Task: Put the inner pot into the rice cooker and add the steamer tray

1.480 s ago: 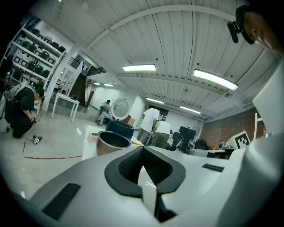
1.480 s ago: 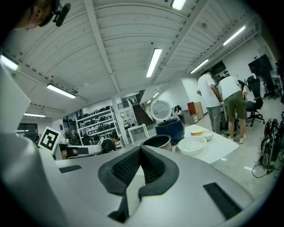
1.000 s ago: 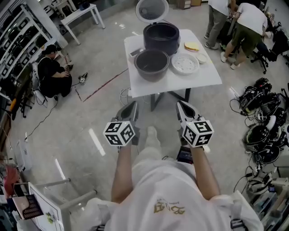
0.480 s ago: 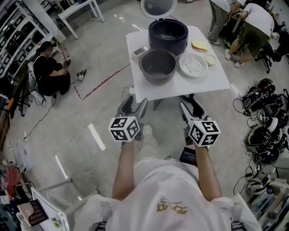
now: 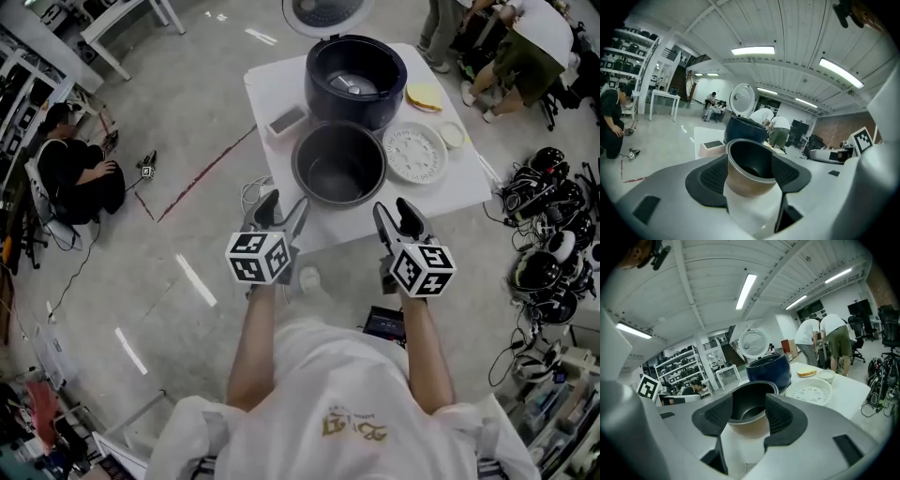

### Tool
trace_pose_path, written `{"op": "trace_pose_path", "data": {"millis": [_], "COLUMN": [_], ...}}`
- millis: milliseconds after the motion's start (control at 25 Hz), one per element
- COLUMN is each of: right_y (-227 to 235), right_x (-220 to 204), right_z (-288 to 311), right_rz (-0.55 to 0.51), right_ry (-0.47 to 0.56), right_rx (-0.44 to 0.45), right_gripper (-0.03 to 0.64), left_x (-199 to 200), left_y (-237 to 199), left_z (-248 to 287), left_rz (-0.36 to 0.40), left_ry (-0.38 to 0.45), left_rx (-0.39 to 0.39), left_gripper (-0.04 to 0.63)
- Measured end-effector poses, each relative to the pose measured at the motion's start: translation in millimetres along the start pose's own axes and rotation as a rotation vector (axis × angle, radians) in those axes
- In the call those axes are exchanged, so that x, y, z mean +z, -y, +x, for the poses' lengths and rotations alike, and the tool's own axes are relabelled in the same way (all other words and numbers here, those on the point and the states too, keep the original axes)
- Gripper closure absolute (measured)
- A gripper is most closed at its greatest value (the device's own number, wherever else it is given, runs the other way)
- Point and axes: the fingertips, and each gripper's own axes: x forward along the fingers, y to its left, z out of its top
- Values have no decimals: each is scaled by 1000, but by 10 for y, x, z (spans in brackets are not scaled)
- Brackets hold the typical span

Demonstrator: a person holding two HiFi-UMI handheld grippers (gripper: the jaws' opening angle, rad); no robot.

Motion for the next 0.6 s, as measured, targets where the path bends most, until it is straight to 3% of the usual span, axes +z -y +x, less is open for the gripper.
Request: {"op": "trace_pose_path", "data": {"millis": [280, 600], "right_y": [194, 479], "right_x": [-14, -152], "right_z": [473, 785], "right_rz": [64, 122], "right_ry": [-27, -54], "right_rx": [-94, -214], "right_gripper": [393, 393], "left_x": [178, 34], "left_y": [-308, -503], "left_z": [538, 980], "left_rz": [8, -45], "left_ry": [-72, -169], "left_rx": [-72, -161], "left_gripper": [287, 287]}}
